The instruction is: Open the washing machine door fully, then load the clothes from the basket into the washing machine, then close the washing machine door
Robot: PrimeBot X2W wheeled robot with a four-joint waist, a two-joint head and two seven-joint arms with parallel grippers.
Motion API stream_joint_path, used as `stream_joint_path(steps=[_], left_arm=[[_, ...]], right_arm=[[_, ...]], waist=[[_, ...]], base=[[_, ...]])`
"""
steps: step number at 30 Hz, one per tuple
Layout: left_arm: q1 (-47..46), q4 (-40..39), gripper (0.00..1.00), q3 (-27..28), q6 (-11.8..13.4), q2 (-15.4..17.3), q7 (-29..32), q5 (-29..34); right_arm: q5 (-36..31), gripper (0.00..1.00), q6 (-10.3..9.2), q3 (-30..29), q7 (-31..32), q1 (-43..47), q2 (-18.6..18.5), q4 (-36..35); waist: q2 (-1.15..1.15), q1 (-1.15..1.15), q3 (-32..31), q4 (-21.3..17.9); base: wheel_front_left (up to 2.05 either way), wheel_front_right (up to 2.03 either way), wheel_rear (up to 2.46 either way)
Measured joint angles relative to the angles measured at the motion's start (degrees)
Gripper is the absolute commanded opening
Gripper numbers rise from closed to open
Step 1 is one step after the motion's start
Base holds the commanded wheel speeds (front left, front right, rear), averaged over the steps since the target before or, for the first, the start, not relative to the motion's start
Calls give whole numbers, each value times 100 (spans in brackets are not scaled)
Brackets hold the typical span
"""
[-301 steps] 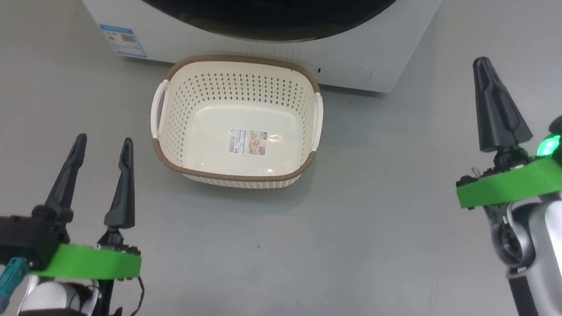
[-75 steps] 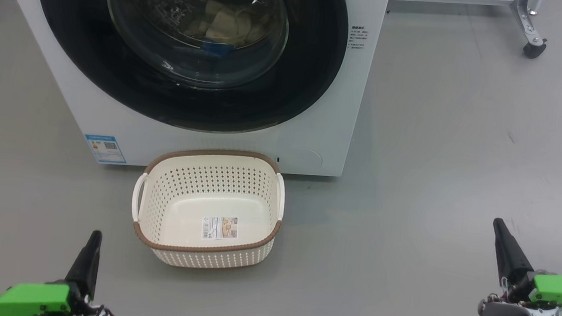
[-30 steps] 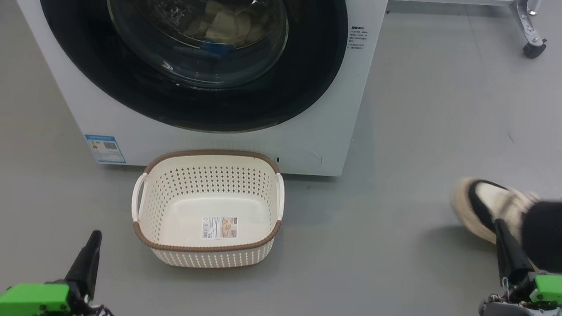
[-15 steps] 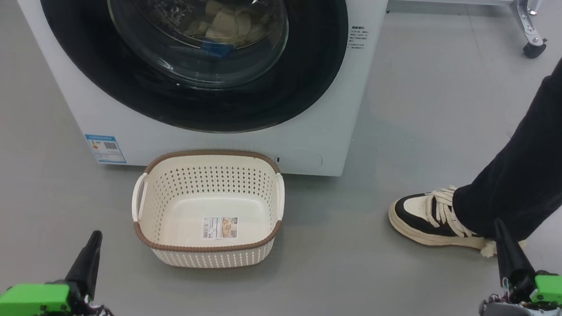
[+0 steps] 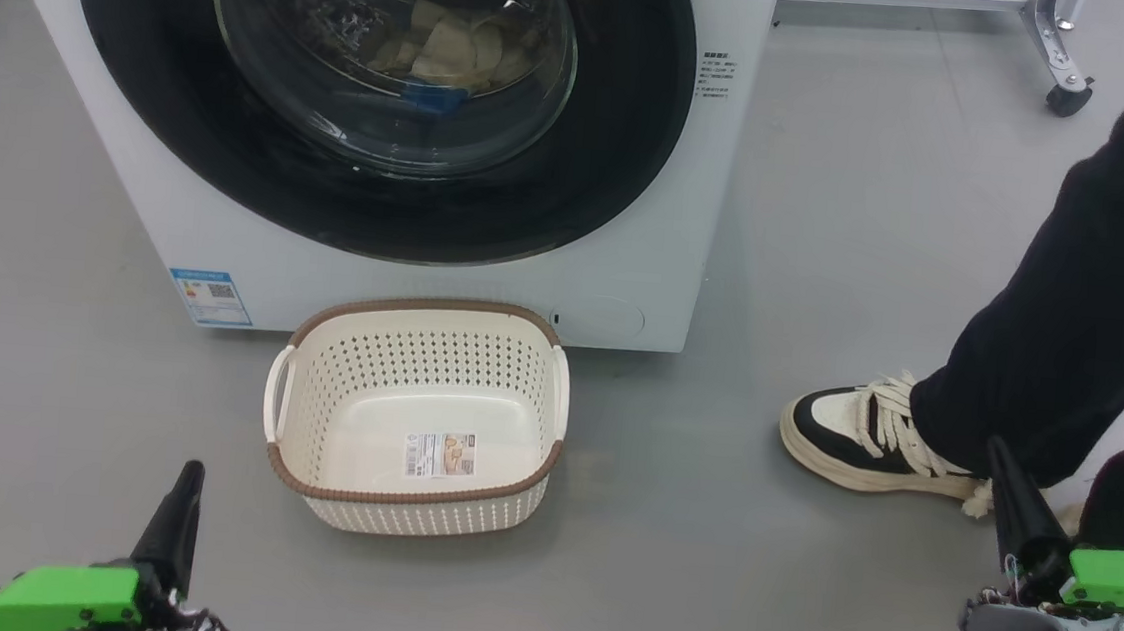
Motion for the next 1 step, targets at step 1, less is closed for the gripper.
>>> stream_joint_path(steps=[1], left_arm=[[0,0,0,0,0,0,0,0]], right_arm=[[-1,0,0,0,0,0,0,0]], waist=[[0,0,0,0]], base=[[0,0,0]])
